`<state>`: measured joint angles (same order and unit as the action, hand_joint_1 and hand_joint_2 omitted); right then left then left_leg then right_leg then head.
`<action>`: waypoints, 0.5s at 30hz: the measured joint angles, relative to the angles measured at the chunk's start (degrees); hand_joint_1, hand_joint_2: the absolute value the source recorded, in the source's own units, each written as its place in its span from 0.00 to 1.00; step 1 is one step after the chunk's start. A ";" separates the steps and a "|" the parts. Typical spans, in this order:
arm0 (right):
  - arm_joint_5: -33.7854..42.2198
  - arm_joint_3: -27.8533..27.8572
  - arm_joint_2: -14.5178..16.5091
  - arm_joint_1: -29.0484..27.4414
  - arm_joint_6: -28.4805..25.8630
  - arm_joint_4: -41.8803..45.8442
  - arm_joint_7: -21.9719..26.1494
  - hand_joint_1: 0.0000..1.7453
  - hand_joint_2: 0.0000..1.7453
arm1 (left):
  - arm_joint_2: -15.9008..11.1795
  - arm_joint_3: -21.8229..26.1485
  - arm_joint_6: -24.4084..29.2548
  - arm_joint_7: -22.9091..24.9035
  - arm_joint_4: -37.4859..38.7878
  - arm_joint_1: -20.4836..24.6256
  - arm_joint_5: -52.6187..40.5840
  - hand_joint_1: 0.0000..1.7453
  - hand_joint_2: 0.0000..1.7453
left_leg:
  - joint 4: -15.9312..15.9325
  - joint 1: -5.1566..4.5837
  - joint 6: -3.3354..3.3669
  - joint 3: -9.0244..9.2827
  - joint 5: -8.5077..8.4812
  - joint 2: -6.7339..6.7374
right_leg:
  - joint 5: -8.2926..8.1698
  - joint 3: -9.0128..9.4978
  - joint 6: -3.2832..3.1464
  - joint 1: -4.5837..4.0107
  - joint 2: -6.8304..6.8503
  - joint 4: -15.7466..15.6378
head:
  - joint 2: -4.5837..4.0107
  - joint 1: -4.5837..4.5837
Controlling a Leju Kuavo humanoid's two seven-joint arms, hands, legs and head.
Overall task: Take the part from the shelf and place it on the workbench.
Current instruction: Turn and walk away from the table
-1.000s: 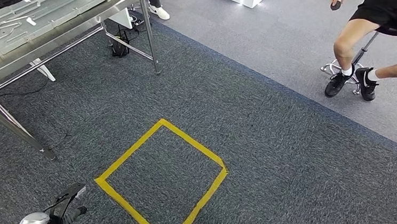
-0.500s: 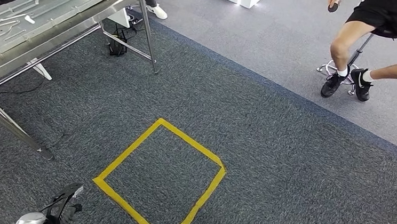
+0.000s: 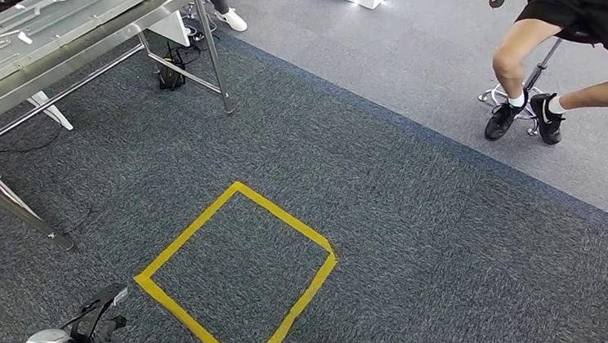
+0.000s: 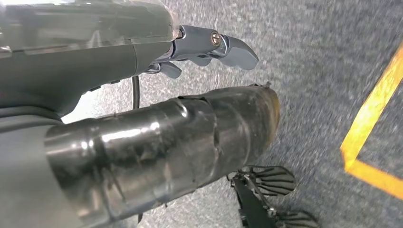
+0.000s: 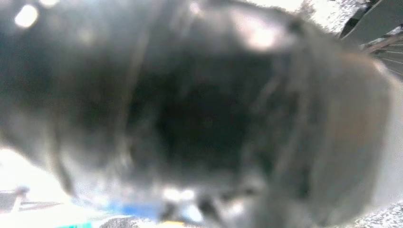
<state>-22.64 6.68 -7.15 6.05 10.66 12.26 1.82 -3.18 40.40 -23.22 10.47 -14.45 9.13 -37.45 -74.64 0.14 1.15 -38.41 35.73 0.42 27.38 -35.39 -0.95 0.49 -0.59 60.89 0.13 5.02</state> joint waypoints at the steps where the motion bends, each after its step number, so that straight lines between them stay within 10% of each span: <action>1: -0.09 0.01 0.01 0.02 0.12 0.00 -0.01 0.00 0.00 | -0.02 -0.17 -0.09 0.02 0.03 -0.02 0.15 0.00 0.00 | 2.55 -0.59 0.78 1.14 -1.98 -0.05 | 0.03 0.15 -0.08 -0.19 -0.04 -0.01 | 0.00 0.00; 4: -0.41 0.02 0.45 0.17 0.44 -0.02 -0.01 0.00 0.00 | -0.62 -0.61 -0.19 0.08 0.05 0.20 0.44 0.00 0.00 | 13.30 -2.62 3.73 6.10 -7.50 -0.17 | -0.06 0.52 -0.20 -0.18 -0.06 -0.31 | 0.00 -0.08; 7: -0.66 0.04 0.85 0.30 0.61 -0.04 -0.01 0.00 0.00 | -1.34 -0.93 -0.18 0.26 0.05 0.50 0.75 0.00 0.00 | 16.83 -3.21 4.93 7.27 -8.66 -0.16 | -0.94 0.62 0.28 0.48 0.03 -1.54 | 0.00 0.16; 10: -0.79 0.05 0.76 0.31 0.66 -0.03 -0.01 0.00 0.00 | -1.27 -1.27 -0.28 0.46 0.07 0.59 1.06 0.00 0.00 | 22.13 -2.65 5.29 9.82 -10.47 0.08 | 0.18 0.40 0.62 0.25 0.12 -0.58 | 0.00 0.45; 13: -0.85 0.05 0.63 0.38 0.70 -0.03 0.00 0.00 0.00 | -0.92 -1.52 -0.45 0.61 0.16 0.64 1.38 0.00 0.00 | 23.28 -1.83 4.61 10.25 -11.10 0.25 | 4.95 -3.78 1.72 0.63 0.12 8.69 | 0.00 0.79; 15: -0.88 0.05 0.49 0.30 0.70 -0.05 0.00 0.00 0.00 | -0.73 -1.57 -0.47 0.66 0.22 0.59 1.45 0.00 0.00 | 22.23 -1.16 3.71 9.92 -10.52 0.30 | 4.92 -4.80 2.82 1.32 0.24 11.21 | 0.00 0.79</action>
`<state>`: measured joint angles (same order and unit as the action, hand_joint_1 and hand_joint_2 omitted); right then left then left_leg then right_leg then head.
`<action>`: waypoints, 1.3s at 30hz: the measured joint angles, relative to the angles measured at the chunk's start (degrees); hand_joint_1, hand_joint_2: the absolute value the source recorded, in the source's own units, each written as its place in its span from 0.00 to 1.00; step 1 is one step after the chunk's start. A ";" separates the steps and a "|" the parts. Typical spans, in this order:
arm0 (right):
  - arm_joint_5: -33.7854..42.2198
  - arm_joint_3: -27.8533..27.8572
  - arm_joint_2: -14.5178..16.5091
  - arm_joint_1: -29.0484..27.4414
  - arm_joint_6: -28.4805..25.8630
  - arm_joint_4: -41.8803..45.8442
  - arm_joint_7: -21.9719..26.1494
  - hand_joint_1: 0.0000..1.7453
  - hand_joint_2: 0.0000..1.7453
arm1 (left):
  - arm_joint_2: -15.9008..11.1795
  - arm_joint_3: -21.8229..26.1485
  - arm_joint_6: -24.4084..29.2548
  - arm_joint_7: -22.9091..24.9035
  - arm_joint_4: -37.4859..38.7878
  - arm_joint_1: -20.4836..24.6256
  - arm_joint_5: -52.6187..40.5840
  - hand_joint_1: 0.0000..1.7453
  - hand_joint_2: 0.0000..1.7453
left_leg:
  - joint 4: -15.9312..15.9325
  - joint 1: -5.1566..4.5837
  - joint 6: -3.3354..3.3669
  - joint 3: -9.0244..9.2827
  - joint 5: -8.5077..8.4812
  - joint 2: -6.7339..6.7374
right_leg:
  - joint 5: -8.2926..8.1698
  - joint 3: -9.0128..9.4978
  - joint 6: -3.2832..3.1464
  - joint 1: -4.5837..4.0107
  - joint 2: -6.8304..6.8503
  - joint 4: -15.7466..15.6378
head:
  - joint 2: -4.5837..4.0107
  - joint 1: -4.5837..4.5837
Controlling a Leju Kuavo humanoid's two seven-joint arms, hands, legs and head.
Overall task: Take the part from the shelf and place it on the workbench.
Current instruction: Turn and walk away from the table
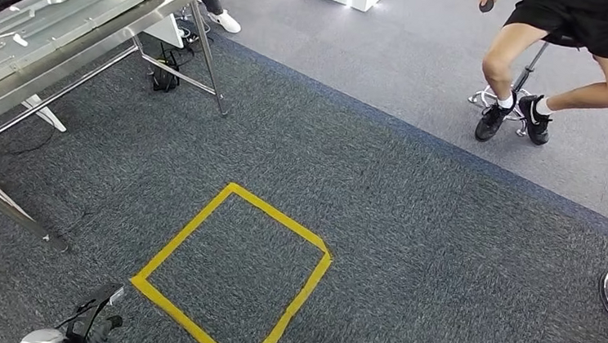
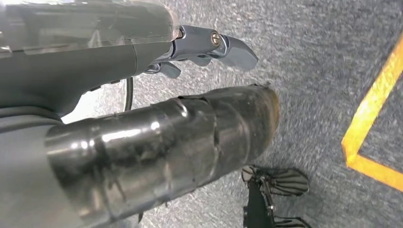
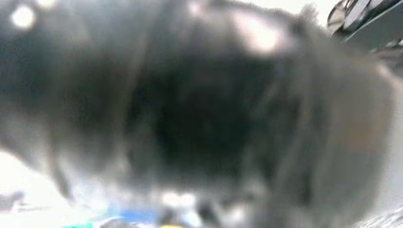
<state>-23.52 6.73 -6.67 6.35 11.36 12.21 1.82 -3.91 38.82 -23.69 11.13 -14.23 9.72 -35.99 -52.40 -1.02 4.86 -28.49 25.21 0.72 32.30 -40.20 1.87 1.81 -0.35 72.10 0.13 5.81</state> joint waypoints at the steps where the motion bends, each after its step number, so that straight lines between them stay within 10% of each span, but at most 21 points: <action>1: -0.01 0.00 -0.08 -0.02 0.01 -0.01 0.00 0.00 0.00 | 0.07 -0.02 0.01 0.00 0.02 -0.01 0.04 0.00 0.00 | -0.84 0.48 -0.66 -0.21 0.49 0.00 | -1.51 0.96 0.64 0.45 0.10 -1.86 | 0.00 -0.01; 3: -0.02 0.00 -0.02 0.00 0.04 -0.02 0.01 0.00 0.00 | -0.01 -0.05 0.05 0.00 0.04 0.03 0.11 0.00 0.00 | -3.42 1.21 -2.32 -1.15 1.96 -0.05 | -4.25 3.89 2.03 1.26 0.12 -7.99 | 0.00 -0.19; 6: -0.02 0.02 0.14 0.14 0.07 -0.03 0.06 0.00 0.00 | -0.25 -0.14 0.10 -0.02 0.10 0.19 0.41 0.00 0.00 | -6.92 1.34 -3.90 -3.01 3.63 -0.18 | -4.26 4.34 0.63 1.15 -0.55 -9.70 | 0.01 -0.46; 11: -0.04 0.02 -0.02 0.20 0.04 -0.06 0.08 0.00 0.00 | -0.07 -0.18 0.13 -0.01 0.22 -0.04 0.92 0.00 0.00 | -12.25 1.96 -4.51 -5.43 7.51 -0.22 | -4.46 3.80 -1.71 0.53 -0.52 -9.55 | 0.00 0.10; 15: -0.18 0.02 -0.07 0.16 0.04 -0.07 0.05 0.00 0.00 | 0.13 -0.20 0.13 0.04 0.27 -0.22 1.17 0.00 0.00 | -23.41 1.34 -3.23 -10.33 11.85 -0.30 | -4.74 3.71 -2.18 -0.56 -0.53 -9.86 | 0.00 0.31; 20: 0.08 0.13 0.36 0.50 0.81 -0.10 -0.90 0.00 0.00 | -0.48 -0.50 0.23 0.25 0.27 -0.13 1.95 0.00 0.00 | -8.85 -1.28 0.51 -3.34 3.40 -2.85 | -5.08 4.53 -2.19 -0.58 -1.45 -10.64 | 0.00 0.11; 26: 0.35 0.67 0.40 0.43 1.40 -0.15 -1.50 0.00 0.00 | -0.95 -1.27 0.09 0.68 0.28 0.27 2.50 0.00 0.00 | 0.67 -1.46 1.42 0.68 -0.19 -1.54 | -4.81 3.76 -1.28 -0.27 -1.53 -10.43 | 0.01 0.57; 30: 0.36 0.83 0.20 0.38 1.56 -0.17 -1.54 0.00 0.00 | -0.32 -1.41 0.03 0.79 0.34 0.25 2.57 0.00 0.00 | 0.34 -0.89 0.42 0.27 0.16 0.96 | -0.53 -0.91 -0.23 -0.18 -0.31 -0.52 | 0.00 0.63; 34: 0.36 0.97 -0.14 0.32 1.64 -0.17 -1.54 0.00 0.00 | -0.09 -1.51 0.05 0.78 0.38 0.32 2.71 0.00 0.00 | -4.18 0.04 -1.70 -1.47 2.72 3.02 | -5.17 3.79 0.96 0.16 1.81 -9.37 | 0.01 0.57; 39: 0.36 1.35 -0.32 0.34 1.90 -0.17 -1.52 0.00 0.00 | -0.10 -1.67 0.02 0.78 0.38 0.52 3.01 0.00 0.00 | -7.12 0.29 -3.17 -2.37 4.91 4.10 | -5.05 3.93 -1.70 -0.49 0.89 -10.22 | 0.01 0.88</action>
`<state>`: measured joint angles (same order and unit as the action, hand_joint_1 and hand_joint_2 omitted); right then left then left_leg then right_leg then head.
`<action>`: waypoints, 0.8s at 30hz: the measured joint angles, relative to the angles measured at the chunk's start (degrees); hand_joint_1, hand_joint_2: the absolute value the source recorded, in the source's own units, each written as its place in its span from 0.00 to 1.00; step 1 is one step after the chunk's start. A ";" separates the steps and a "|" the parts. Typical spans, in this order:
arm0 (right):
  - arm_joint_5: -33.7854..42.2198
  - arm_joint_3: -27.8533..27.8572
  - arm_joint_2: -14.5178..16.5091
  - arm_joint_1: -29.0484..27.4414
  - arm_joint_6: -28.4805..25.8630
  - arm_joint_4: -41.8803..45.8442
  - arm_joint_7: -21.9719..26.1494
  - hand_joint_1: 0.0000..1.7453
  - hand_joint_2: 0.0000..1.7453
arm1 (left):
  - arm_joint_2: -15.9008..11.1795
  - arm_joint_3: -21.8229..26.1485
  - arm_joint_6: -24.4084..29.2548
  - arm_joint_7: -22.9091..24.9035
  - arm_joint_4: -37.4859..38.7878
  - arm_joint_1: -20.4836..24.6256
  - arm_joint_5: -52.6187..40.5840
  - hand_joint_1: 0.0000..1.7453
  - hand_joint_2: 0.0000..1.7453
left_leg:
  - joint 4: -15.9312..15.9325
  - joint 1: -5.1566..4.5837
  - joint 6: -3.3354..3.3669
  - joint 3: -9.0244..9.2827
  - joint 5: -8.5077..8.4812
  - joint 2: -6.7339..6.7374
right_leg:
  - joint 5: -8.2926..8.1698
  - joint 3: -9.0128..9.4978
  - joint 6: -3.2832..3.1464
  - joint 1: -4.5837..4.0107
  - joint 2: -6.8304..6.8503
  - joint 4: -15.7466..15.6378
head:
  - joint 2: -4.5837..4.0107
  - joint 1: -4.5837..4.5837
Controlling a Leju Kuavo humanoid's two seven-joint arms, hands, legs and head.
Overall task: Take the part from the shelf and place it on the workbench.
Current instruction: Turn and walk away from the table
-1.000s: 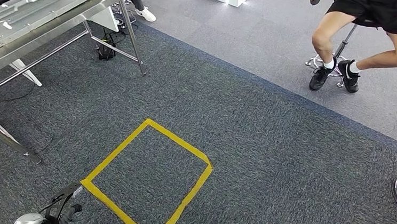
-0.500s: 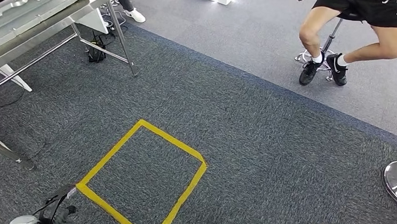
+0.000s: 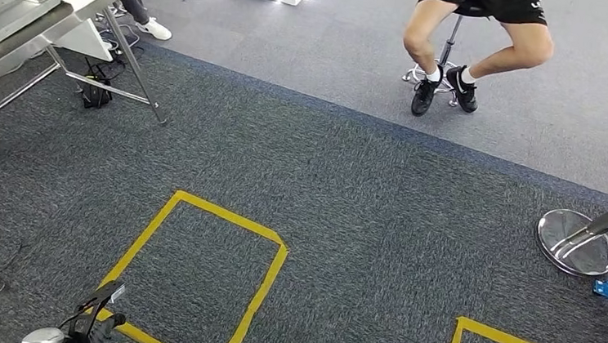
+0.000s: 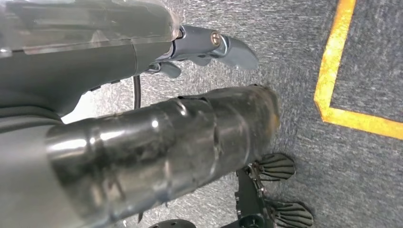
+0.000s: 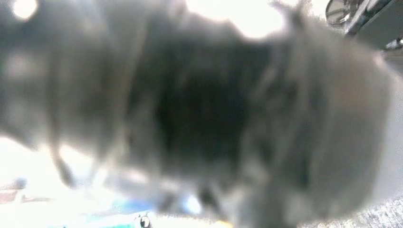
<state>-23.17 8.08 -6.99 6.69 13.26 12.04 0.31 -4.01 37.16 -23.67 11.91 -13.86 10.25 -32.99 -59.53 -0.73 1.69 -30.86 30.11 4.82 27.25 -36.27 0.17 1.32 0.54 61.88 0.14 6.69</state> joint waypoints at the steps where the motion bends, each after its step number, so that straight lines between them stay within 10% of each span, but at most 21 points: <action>1: 0.00 0.06 -0.03 -0.01 0.02 0.00 0.00 0.00 0.00 | 0.03 -0.04 0.01 0.01 0.00 0.03 0.02 0.00 0.00 | -1.07 0.23 -0.25 -0.29 0.95 -0.82 | -0.17 -0.04 -0.32 0.04 -0.40 -0.18 | 0.00 0.04; 6: -0.02 0.11 -0.11 0.10 0.05 0.00 0.03 0.00 0.00 | 0.25 -0.15 0.07 0.18 0.09 -0.27 0.37 0.00 0.00 | -15.02 0.86 -0.64 -6.28 7.98 -4.27 | -0.75 -0.23 -1.13 -0.20 -2.68 -0.76 | 0.00 0.14; 9: -0.05 0.11 -0.14 0.14 0.10 0.00 0.03 0.00 0.00 | 0.35 -0.25 0.07 0.27 0.15 -0.35 0.87 0.00 0.00 | -9.15 0.80 0.22 -3.88 2.67 -5.54 | -0.76 0.15 -1.13 -0.34 -4.63 -0.79 | -0.01 0.14; 11: -0.14 0.13 -0.09 0.33 0.16 -0.01 0.04 0.00 0.00 | 0.24 -0.39 0.08 0.27 0.16 -0.45 1.08 0.00 0.00 | -2.62 0.69 0.74 -1.14 -0.86 -8.67 | -1.02 0.20 -0.76 -0.12 -5.96 -0.96 | 0.00 0.06; 13: -0.25 0.14 -0.02 0.46 0.20 -0.01 0.04 0.00 0.00 | 0.01 -0.55 0.12 0.33 0.17 -0.53 1.16 0.00 0.00 | -0.59 0.41 0.99 -0.42 -1.76 -10.35 | -1.63 -0.20 0.10 0.49 -7.41 -1.38 | 0.00 0.16; 15: -0.31 0.14 0.01 0.23 0.21 -0.02 0.04 0.00 0.00 | -0.13 -0.73 0.20 0.41 0.17 -0.29 1.27 0.00 0.00 | 1.20 0.18 1.42 0.31 -2.56 -9.20 | -2.23 -0.35 0.97 0.93 -8.36 -2.12 | 0.00 0.32; 19: -0.38 0.14 0.01 0.21 0.22 -0.03 0.03 0.00 0.00 | -0.07 -1.15 0.21 0.45 0.17 0.00 1.77 0.00 0.00 | 5.90 0.00 1.96 2.06 -3.80 -5.53 | 2.28 -3.51 1.14 -0.02 -2.19 4.11 | 0.01 -0.02; 21: -0.39 0.15 0.01 0.41 0.21 -0.02 0.04 0.00 0.00 | -0.05 -1.22 0.16 0.47 0.17 -0.28 1.85 0.00 0.00 | 5.56 -0.14 2.06 1.69 -3.66 -3.78 | 4.65 -5.84 1.43 -0.07 -1.27 9.80 | 0.00 -0.08; 24: -0.52 0.16 -0.08 0.34 0.20 -0.02 0.03 0.00 0.00 | 0.08 -1.46 0.08 0.46 0.17 -0.22 2.07 0.00 0.00 | 3.94 -0.09 1.95 0.95 -2.81 -1.57 | 1.38 -2.83 1.90 -0.01 -0.06 5.68 | 0.00 -0.10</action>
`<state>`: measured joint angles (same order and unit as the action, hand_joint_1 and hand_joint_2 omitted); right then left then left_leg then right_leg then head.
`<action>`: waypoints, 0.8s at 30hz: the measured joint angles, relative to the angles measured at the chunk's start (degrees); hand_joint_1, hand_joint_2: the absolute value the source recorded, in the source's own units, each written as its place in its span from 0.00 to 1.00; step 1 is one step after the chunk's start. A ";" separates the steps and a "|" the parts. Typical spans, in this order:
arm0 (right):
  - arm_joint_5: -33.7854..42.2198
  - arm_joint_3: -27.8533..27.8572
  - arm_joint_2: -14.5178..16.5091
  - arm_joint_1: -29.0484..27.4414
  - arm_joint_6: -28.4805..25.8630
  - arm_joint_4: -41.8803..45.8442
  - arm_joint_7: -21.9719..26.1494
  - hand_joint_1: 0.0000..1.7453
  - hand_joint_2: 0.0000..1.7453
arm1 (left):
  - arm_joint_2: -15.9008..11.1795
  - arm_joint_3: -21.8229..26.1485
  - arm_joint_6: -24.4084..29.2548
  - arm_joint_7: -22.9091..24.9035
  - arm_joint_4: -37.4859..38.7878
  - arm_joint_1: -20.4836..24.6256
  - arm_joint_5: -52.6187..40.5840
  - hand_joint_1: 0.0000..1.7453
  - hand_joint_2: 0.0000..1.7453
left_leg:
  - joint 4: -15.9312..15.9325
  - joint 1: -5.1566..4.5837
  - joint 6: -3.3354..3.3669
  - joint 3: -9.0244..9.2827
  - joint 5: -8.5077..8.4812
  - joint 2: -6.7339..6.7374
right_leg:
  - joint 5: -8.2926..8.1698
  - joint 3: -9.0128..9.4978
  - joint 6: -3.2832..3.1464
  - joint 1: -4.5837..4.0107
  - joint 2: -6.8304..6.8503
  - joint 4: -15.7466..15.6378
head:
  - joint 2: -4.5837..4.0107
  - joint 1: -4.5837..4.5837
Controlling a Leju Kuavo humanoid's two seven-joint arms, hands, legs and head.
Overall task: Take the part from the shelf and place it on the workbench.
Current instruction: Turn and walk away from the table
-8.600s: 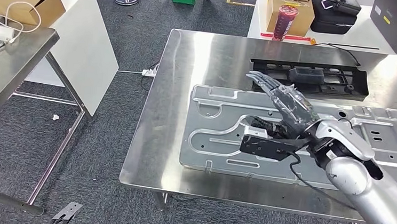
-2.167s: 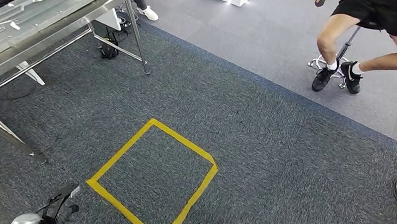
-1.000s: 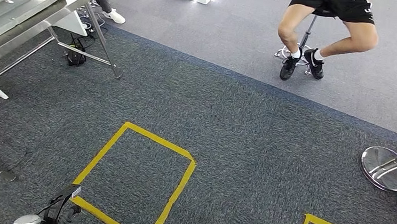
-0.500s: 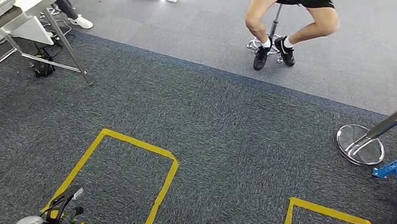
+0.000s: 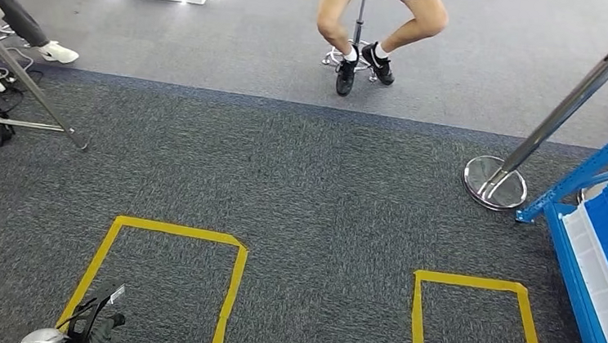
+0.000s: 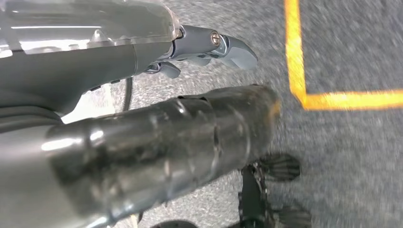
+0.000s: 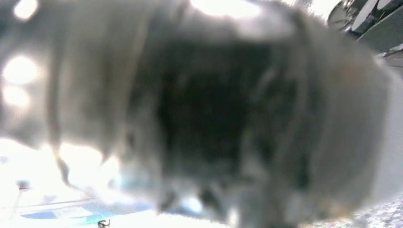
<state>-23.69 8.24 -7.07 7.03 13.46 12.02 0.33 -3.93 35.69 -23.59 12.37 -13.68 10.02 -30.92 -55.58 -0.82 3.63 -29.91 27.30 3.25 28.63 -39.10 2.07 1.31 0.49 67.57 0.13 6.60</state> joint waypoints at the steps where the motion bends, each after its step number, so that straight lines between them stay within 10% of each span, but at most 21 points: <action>1: -0.07 0.00 -0.04 0.04 0.00 0.01 -0.01 0.00 0.00 | 0.04 -0.08 -0.01 0.00 0.00 0.03 0.09 0.00 0.00 | -0.61 0.03 -0.19 -0.20 0.40 0.62 | -1.04 1.87 -0.18 -0.17 1.09 -3.26 | 0.01 0.00; 4: -0.21 0.00 -0.09 0.23 0.02 0.02 -0.01 0.00 0.00 | 0.09 -0.32 0.00 0.00 0.00 0.09 0.21 0.00 0.00 | -2.33 -0.41 -1.01 -0.66 1.51 2.22 | -1.82 3.85 -1.35 -0.75 3.27 -7.34 | 0.01 0.03; 7: -0.37 0.00 -0.10 0.15 0.02 0.00 -0.01 0.00 0.00 | 0.10 -0.61 0.04 0.00 0.00 0.16 0.25 0.00 0.00 | -2.99 -0.31 -1.73 -0.67 2.21 3.05 | -2.32 3.52 -2.32 -0.70 1.67 -7.53 | 0.01 0.08; 12: -0.39 0.14 -0.46 -0.94 -0.16 -0.10 0.27 0.00 0.00 | 0.84 -1.06 2.34 -0.17 0.08 -1.28 -0.03 0.00 0.00 | -16.87 0.83 -3.02 -6.06 10.01 -2.32 | -3.22 3.20 -3.18 -0.40 -1.30 -8.22 | 0.00 0.18; 14: -0.38 0.26 -0.61 -1.91 -0.43 -0.29 0.36 0.00 0.00 | 1.68 -1.30 3.72 -0.23 0.22 -2.42 -0.49 0.00 0.00 | -17.71 1.06 -2.96 -6.41 8.80 -2.79 | -3.26 3.27 -3.14 -0.40 -2.78 -8.17 | 0.00 0.17; 17: -0.32 0.36 -0.66 -2.96 -1.03 -0.59 0.20 0.00 0.00 | 2.60 -1.74 4.70 -0.33 0.33 -2.99 -0.91 0.00 0.00 | -7.34 1.49 -2.75 -2.17 2.82 -5.88 | -3.45 3.30 -2.80 -0.38 -4.73 -8.11 | 0.00 0.13; 19: -0.16 0.39 -0.70 -3.25 -1.32 -0.71 -0.14 0.00 0.00 | 2.90 -2.03 4.97 -0.26 0.38 -3.07 -1.08 0.00 0.00 | -3.53 1.56 -2.68 -0.81 1.72 -8.31 | -4.03 2.58 -1.96 -0.16 -6.13 -8.20 | 0.00 0.12; 22: 0.23 0.68 -0.72 -3.97 -2.10 -1.04 -2.04 0.00 0.00 | 3.34 -2.54 5.11 0.00 0.41 -2.91 -1.52 0.00 0.00 | -2.33 1.44 -1.86 -0.79 1.32 -7.01 | -4.76 1.55 -0.53 0.17 -7.05 -8.47 | 0.02 0.10; 24: 0.42 0.99 -0.60 -4.26 -2.73 -1.26 -4.05 0.00 0.00 | 3.71 -2.90 5.30 0.26 0.40 -2.84 -1.71 0.00 0.00 | -1.45 1.39 -0.80 -0.73 0.60 -5.45 | -2.51 0.22 -0.22 -0.17 -4.06 -5.67 | 0.00 -0.20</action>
<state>-23.28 9.23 -7.67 2.76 10.73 10.76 -3.72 -0.23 32.79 -18.29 12.63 -13.28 7.19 -32.63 -57.03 0.57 2.84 -30.65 27.90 -2.20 26.11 -38.88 1.85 1.14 -3.58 61.90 0.14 6.40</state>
